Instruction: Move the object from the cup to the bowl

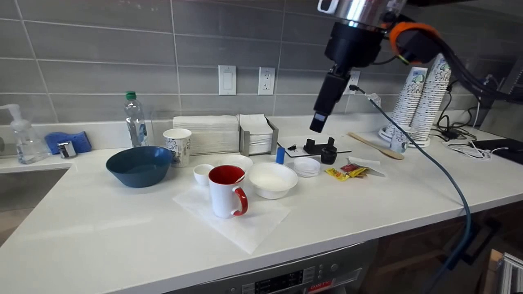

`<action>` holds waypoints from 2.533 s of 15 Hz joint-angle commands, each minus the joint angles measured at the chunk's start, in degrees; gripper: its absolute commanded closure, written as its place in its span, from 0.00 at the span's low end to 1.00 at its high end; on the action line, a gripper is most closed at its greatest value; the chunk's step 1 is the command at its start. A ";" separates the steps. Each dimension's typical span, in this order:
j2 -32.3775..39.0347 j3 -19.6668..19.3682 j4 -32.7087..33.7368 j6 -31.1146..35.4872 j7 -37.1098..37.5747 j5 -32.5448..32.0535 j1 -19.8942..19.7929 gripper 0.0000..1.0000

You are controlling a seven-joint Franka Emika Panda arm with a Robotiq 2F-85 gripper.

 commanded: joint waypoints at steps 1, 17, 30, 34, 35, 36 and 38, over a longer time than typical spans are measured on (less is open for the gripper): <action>11.11 -1.74 6.11 5.82 -3.57 1.96 0.55 0.00; 17.94 -0.24 8.29 8.24 -3.28 2.63 0.80 0.00; 28.92 2.51 12.55 23.03 6.52 -0.55 1.78 0.00; 31.02 1.87 13.66 22.53 7.68 -0.50 1.90 0.17; 31.37 1.71 13.93 22.44 7.88 -0.66 1.95 0.22; 31.69 1.52 14.24 22.14 8.33 -0.93 2.01 0.35; 32.32 1.40 14.81 21.38 8.35 -0.74 2.08 0.45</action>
